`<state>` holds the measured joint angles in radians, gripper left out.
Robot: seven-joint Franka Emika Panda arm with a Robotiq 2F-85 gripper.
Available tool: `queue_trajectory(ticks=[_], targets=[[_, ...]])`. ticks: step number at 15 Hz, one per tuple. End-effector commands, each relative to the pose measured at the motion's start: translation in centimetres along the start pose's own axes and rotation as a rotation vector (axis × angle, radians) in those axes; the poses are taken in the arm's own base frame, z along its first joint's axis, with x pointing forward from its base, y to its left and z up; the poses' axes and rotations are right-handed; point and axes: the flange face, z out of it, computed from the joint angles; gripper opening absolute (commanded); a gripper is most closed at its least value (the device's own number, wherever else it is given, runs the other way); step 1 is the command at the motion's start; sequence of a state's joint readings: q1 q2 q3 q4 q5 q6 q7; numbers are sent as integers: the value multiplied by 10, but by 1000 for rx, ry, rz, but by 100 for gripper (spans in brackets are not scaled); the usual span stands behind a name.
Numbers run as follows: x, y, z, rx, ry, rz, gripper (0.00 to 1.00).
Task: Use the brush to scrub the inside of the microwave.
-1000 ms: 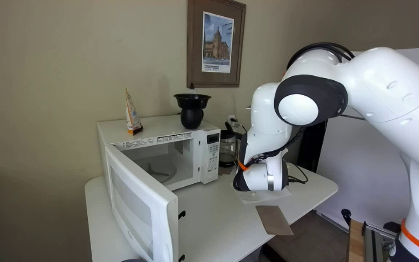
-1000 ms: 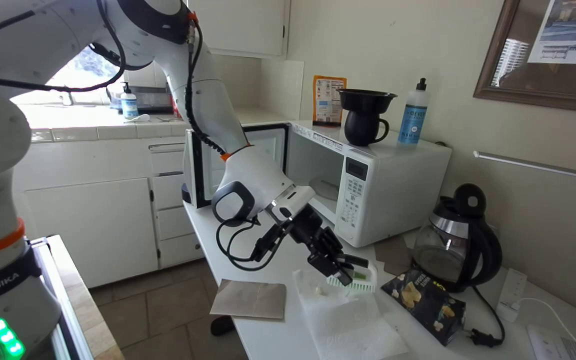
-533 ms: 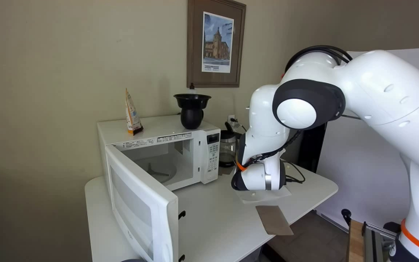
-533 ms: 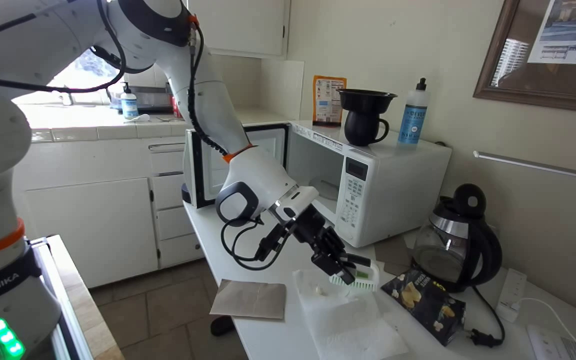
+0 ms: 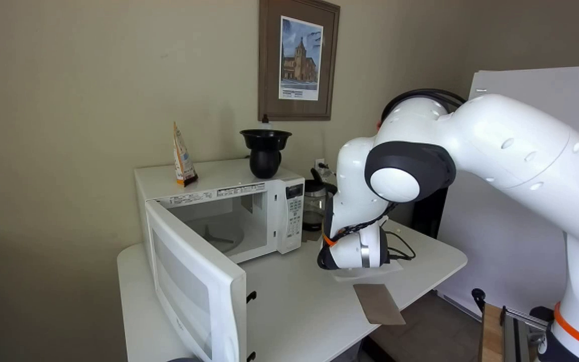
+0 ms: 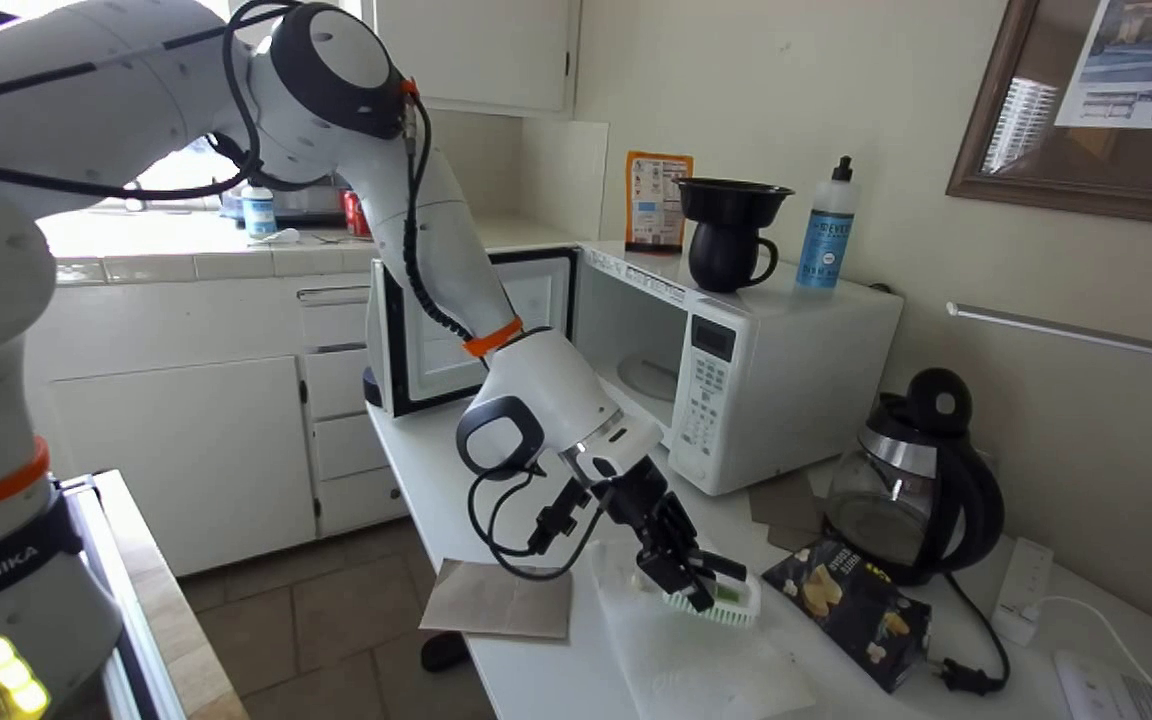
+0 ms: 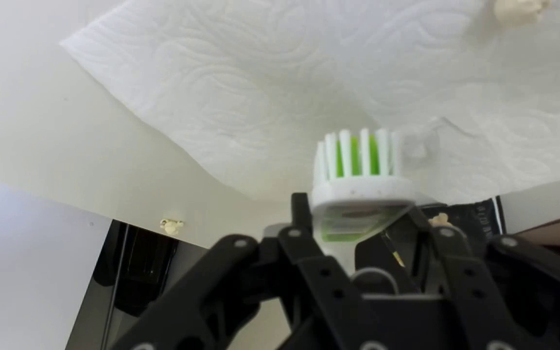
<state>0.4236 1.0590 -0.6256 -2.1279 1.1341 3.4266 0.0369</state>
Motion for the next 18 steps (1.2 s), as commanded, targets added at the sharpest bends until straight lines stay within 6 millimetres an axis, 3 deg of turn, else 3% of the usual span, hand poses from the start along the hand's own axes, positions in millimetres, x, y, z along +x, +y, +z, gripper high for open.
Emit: queue_trajectory(ticks=[1,4,6,8,12,18], targets=[[-8,3,32,-25,-23,32,19],[-13,10,51,-46,-45,31,19],[-12,12,55,-46,-46,21,69],[-8,10,50,-27,-55,14,72],[-4,18,34,-6,-128,-77,99],[0,58,8,-3,-248,-262,100]])
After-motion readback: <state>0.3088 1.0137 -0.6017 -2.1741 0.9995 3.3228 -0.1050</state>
